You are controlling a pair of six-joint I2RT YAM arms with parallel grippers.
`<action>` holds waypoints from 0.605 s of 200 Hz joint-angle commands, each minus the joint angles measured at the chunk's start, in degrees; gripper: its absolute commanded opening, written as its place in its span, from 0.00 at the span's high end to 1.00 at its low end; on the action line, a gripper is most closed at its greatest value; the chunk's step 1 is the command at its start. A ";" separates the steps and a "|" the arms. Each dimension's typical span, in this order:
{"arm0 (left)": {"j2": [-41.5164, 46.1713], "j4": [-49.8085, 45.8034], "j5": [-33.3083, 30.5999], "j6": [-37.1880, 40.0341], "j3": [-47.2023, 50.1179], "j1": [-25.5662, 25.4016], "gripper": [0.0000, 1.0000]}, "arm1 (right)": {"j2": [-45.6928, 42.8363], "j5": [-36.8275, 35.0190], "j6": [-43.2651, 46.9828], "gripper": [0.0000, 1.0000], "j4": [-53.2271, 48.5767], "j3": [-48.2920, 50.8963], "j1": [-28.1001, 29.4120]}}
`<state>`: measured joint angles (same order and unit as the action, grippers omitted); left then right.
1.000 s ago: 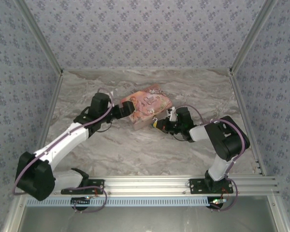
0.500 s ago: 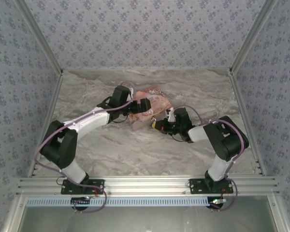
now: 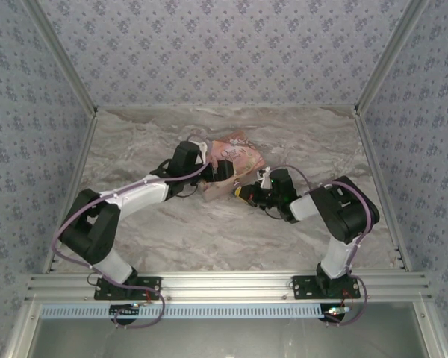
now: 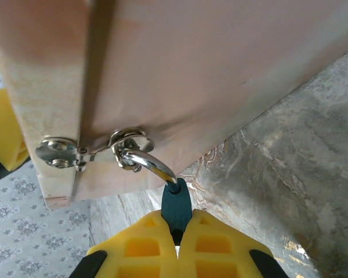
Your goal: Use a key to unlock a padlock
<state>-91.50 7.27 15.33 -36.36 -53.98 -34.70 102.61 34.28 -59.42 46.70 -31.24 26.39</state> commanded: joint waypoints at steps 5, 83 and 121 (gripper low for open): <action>-1.49 -9.52 -1.71 -1.29 6.61 0.08 0.00 | 1.32 -2.04 -3.36 1.00 5.49 0.45 -0.91; -0.70 -7.65 -2.08 -2.55 11.21 1.00 0.00 | 1.24 -2.58 -4.98 1.00 7.36 0.35 -3.25; -0.48 -6.30 -1.80 -3.20 12.85 1.72 0.01 | 0.86 -2.77 -5.18 1.00 7.50 0.11 -4.81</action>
<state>-88.36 16.82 15.03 -36.25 -46.48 -34.28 103.31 34.76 -63.66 51.03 -30.79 24.21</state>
